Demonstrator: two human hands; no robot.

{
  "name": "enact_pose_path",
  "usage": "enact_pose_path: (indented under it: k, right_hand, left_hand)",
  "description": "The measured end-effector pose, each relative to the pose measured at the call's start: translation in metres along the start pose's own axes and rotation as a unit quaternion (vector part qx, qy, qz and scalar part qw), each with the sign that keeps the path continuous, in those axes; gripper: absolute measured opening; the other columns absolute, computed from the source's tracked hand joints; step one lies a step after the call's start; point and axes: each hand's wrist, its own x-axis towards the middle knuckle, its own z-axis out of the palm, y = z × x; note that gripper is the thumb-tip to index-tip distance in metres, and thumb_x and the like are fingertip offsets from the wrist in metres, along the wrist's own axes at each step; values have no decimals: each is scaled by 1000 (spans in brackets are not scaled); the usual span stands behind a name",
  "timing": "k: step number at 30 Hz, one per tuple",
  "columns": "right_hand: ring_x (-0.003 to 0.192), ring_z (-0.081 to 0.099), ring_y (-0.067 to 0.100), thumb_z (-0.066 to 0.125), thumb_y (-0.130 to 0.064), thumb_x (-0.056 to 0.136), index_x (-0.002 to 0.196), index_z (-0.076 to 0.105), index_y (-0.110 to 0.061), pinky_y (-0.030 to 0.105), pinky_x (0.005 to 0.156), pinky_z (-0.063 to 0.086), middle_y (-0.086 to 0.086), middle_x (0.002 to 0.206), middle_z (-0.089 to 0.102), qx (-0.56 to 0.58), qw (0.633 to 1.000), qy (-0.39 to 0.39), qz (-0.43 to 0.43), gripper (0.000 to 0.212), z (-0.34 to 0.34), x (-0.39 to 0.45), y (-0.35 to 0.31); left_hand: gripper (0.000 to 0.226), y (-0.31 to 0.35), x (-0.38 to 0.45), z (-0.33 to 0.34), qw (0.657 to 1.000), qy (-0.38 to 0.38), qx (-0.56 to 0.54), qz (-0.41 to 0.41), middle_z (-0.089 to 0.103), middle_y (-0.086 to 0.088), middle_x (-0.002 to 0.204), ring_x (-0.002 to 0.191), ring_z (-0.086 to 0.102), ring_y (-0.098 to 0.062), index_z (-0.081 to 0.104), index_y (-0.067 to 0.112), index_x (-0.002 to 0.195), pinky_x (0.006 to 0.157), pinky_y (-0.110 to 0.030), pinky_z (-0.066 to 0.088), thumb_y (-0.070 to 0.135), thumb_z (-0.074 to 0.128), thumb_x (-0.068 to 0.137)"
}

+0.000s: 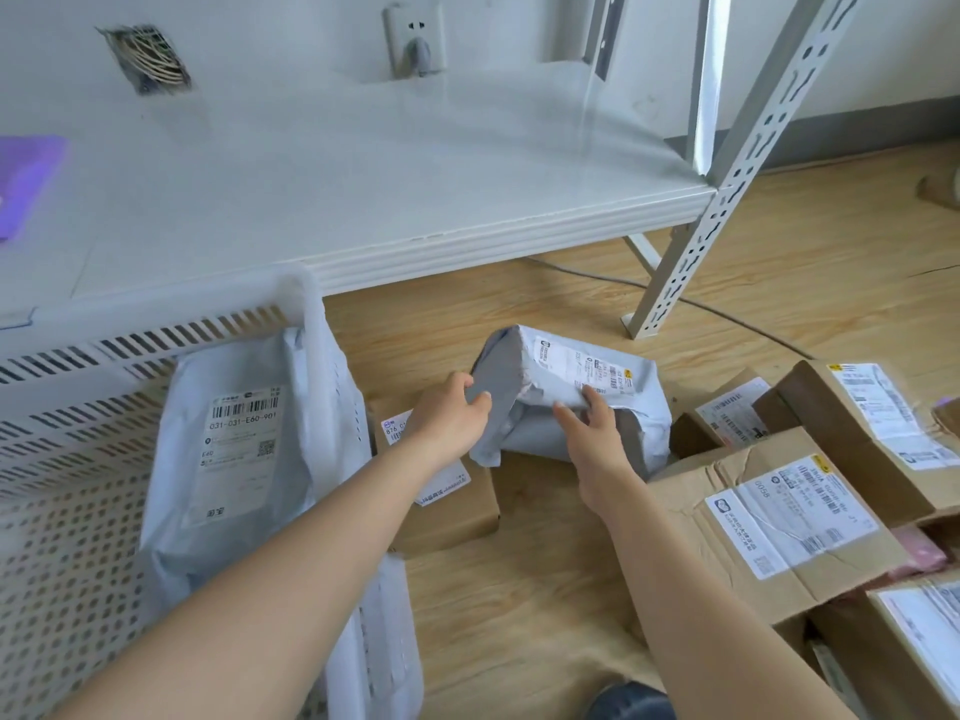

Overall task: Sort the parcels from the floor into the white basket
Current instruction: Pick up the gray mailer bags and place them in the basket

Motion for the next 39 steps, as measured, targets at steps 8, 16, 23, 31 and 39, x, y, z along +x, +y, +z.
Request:
enact_pose_path:
  k: [8, 16, 23, 31, 39]
  right_hand:
    - [116, 49, 11, 55, -28, 91, 127, 53, -22, 34, 102, 42, -4, 126, 54, 44, 993, 12, -107, 37, -1, -43, -59]
    - [89, 62, 6, 64, -20, 86, 115, 65, -15, 29, 83, 53, -9, 96, 68, 33, 979, -13, -201, 29, -3, -105, -113]
    - [69, 68, 8, 67, -6, 81, 89, 71, -18, 25, 69, 58, -4, 77, 71, 77, 970, -56, -224, 15, 8, -160, -152]
    - [65, 66, 11, 61, 6, 81, 81, 73, -18, 26, 66, 59, 3, 78, 70, 43, 962, -96, -253, 28, 64, -208, -189]
    - [58, 66, 6, 58, 12, 79, 80, 71, -18, 21, 62, 58, 2, 80, 69, 69, 944, -179, -269, 33, 139, -248, -203]
  left_hand:
    - [41, 19, -34, -46, 989, 91, -67, 95, 42, -7, 137, 108, 49, -21, 35, 36, 138, 84, -28, 36, 35, 32, 98]
    - [41, 32, -84, -101, 969, 178, -58, 158, 44, -12, 134, 129, 36, -22, 37, 31, 140, 101, -30, 29, 27, 35, 99]
    - [42, 23, -127, -149, 963, 202, -70, 164, 49, -15, 135, 125, 44, -28, 34, 38, 140, 99, -30, 34, 32, 36, 98]
    - [50, -6, -173, -208, 965, 153, -117, 176, 58, -7, 124, 121, 50, -23, 20, 54, 139, 88, -26, 35, 34, 37, 96]
    - [47, -61, -192, -244, 947, 125, -217, 200, 26, 11, 153, 139, 27, -13, 21, 50, 141, 102, -28, 24, 38, 38, 98]
